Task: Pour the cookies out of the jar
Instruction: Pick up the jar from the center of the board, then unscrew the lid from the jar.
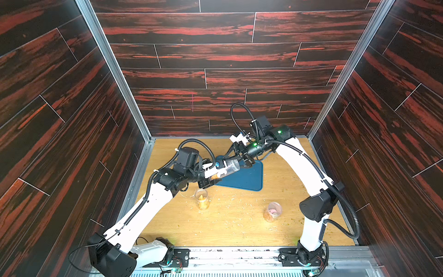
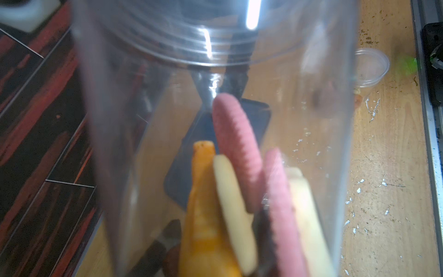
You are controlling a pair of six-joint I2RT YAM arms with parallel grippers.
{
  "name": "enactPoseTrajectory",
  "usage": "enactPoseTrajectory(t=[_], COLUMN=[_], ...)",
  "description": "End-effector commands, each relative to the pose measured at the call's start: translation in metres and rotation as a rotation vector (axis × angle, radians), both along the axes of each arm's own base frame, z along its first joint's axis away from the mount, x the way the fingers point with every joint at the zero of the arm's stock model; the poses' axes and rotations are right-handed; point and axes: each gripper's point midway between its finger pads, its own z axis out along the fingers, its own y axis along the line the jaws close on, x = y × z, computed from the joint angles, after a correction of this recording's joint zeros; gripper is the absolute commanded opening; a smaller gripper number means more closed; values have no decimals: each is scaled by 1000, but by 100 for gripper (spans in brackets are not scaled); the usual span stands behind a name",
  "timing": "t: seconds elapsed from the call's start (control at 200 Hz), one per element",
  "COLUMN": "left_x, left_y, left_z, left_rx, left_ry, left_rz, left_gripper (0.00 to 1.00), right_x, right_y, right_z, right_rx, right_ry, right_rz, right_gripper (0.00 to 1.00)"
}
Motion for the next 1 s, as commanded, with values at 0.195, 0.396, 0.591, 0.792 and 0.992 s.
enactPoseTrajectory(t=[0.195,0.396,0.591,0.792,0.992], left_x=[1,3,4,0,-4], left_y=[-2,1,2,3,5], left_z=[-14,-11,-2,-1,-2], left_rx=[-7,-11,-33,-54,-66], left_ry=[36,24,10,13,13], left_rz=[18,42,62,74,72], left_gripper=[20,19,17,16,16], right_x=[10,23,22,13,7], right_y=[-12,-32,-40,-45,-44], right_z=[3,-3,1,15,16], right_rx=[0,-73,-71,-16,1], right_ry=[-22,-69,-84,-60,-35], right_rz=[-44,-116,-122,-106,-102], right_gripper=[96,97,97,97,96])
